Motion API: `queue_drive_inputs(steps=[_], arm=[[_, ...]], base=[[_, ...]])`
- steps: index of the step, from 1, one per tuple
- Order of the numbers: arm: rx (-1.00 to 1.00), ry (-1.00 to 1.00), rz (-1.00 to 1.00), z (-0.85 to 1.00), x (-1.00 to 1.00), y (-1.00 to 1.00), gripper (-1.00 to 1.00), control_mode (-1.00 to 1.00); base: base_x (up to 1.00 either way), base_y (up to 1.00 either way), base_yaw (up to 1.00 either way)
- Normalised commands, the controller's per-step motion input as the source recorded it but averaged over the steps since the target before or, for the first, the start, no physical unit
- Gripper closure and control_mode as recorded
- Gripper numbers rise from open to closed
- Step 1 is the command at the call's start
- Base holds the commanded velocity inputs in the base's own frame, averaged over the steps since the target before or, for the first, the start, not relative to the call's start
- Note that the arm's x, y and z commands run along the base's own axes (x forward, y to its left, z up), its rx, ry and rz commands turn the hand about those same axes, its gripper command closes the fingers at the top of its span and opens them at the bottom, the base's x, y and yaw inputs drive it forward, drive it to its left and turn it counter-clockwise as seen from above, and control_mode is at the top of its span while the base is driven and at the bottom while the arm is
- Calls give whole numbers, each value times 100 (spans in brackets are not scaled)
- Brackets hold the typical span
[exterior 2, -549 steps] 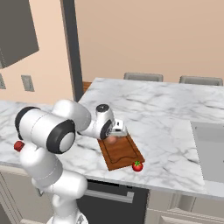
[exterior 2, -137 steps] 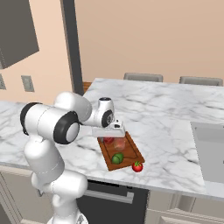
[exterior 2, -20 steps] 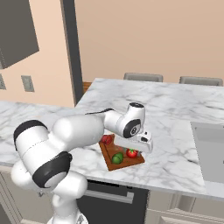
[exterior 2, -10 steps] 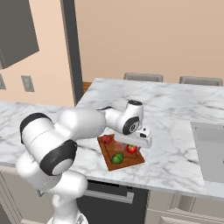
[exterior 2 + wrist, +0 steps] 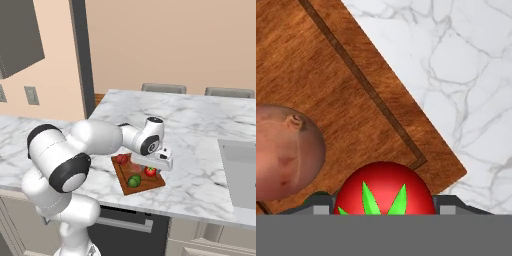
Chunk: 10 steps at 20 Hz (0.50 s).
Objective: Place the avocado, onion, tomato, and bell pepper on the cutting board.
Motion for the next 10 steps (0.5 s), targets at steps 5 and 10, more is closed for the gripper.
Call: queue_drive_inputs(steps=[5, 10], arm=[[0, 0, 0, -11, 0, 22, 100, -100], [0, 0, 0, -23, 0, 1, 100, -100]], base=[[0, 0, 0], [0, 0, 0]])
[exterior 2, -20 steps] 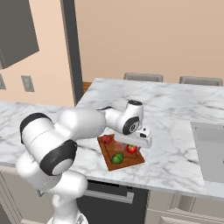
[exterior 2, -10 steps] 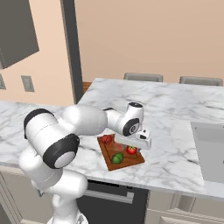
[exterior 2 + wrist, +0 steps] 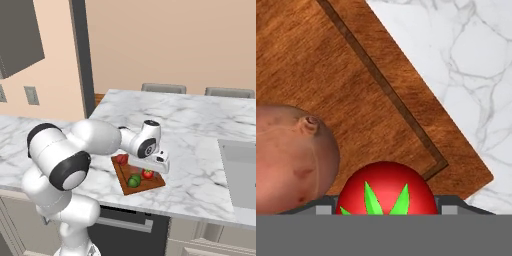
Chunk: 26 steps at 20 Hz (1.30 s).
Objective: Place the avocado, onion, tomato, and bell pepper on the cutting board.
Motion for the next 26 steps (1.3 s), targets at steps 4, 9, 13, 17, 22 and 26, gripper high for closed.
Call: queue_drive_inputs(steps=[4, 9, 13, 17, 22, 26], arm=[[0, 0, 0, -37, 0, 0, 100, -100], [0, 0, 0, -29, 0, 4, -100, -100], [0, -5, 0, -5, -3, 22, -100, -100], [0, -9, 0, 0, -6, 26, -100, -100], [0, -5, 0, 0, -2, 21, -100, -100], [0, -12, 0, 38, -1, 9, -100, -100]], base=[[0, 0, 0], [0, 0, 0], [0, 0, 0], [0, 0, 0], [0, 0, 0], [0, 0, 0]])
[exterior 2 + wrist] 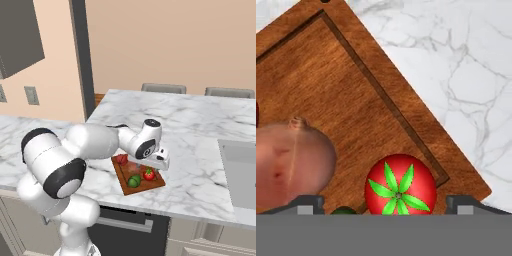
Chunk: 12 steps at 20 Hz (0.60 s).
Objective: Place the avocado, onion, tomato, and bell pepper on the cutting board.
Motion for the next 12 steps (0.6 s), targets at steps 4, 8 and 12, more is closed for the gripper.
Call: queue_drive_inputs(steps=[4, 8, 12], arm=[[-3, -16, 0, 84, -7, 1, -100, -100], [-4, -15, 0, 100, -31, 8, -100, -100], [-5, -9, 0, 100, -60, 58, -100, -100]], base=[[0, 0, 0], [0, 0, 0], [0, 0, 0]])
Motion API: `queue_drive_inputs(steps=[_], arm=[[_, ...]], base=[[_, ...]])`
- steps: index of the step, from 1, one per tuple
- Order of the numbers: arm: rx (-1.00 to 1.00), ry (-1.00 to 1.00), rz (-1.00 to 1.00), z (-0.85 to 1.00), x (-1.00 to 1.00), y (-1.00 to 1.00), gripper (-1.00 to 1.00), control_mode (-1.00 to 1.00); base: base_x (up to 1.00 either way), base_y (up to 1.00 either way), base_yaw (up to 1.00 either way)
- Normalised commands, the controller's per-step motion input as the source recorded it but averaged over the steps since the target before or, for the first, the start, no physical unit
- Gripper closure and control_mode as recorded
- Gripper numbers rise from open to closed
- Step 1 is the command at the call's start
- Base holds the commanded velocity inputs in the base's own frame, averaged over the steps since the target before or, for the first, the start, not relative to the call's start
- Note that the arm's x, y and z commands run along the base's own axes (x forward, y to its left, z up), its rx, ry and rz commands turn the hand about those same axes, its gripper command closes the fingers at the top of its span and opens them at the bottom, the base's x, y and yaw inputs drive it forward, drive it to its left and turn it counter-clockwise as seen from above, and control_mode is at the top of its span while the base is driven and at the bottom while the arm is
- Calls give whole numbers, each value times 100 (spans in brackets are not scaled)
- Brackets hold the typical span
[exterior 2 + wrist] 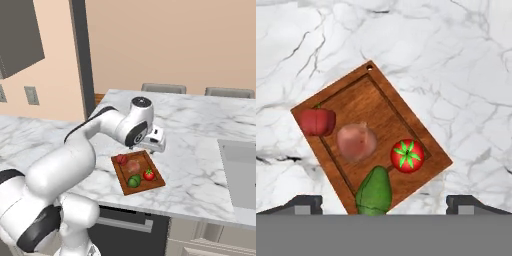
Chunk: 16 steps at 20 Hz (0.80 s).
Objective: Place the avocado, onion, tomato, and bell pepper on the cutting board.
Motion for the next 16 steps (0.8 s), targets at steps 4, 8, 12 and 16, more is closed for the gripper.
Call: queue_drive_inputs(steps=[4, 8, 12, 16], arm=[[-5, -5, 0, 100, -71, 95, -100, -100], [-7, -25, 3, 77, -83, 95, -100, -100], [-10, -31, 1, 50, -91, 100, -100, -100], [-12, -22, 0, 30, -84, 100, -100, -100]], base=[[0, 0, 0], [0, 0, 0], [0, 0, 0], [0, 0, 0]])
